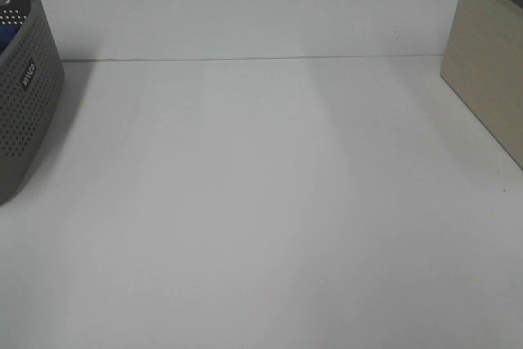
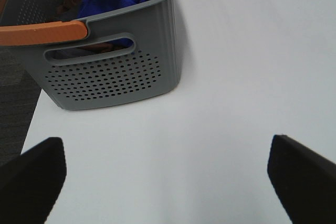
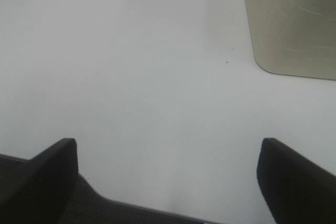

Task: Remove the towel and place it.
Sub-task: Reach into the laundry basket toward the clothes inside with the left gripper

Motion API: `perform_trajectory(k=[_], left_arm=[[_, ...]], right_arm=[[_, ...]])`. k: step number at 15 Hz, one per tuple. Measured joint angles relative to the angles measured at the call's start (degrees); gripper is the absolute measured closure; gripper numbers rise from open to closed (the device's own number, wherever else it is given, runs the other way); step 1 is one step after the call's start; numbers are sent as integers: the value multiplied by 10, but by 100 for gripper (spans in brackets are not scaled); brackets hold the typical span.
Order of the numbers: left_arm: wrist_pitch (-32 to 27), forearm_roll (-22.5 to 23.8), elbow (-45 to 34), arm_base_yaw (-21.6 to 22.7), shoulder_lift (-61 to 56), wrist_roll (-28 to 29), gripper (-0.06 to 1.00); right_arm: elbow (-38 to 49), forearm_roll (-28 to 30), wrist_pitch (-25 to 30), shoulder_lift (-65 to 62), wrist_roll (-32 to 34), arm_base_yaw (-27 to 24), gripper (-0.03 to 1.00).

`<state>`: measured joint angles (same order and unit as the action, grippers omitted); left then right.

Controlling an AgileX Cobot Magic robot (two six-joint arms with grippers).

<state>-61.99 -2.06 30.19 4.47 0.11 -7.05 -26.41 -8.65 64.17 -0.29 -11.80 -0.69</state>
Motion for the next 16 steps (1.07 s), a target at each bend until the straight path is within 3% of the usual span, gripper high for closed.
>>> perform_trajectory(k=[3,4,9,13,14,16], left_arm=[[1,1,70,0,87,-65,-5],[2,1,139,0,184,-129,-5],[-3,-2,334,0,427,-278,-5],[-61,6,502,0,633,-417,-5],[-70,21,533,0,680,-443,-5],[-72,95,588,0,776,-481,-5]], right_arm=[[0,0,0,0,0,0,7],[0,0,0,0,0,0,7],[0,0,0,0,0,0,7],[0,0,0,0,0,0,7],[0,0,0,0,0,0,7],[0,0,0,0,0,0,7]])
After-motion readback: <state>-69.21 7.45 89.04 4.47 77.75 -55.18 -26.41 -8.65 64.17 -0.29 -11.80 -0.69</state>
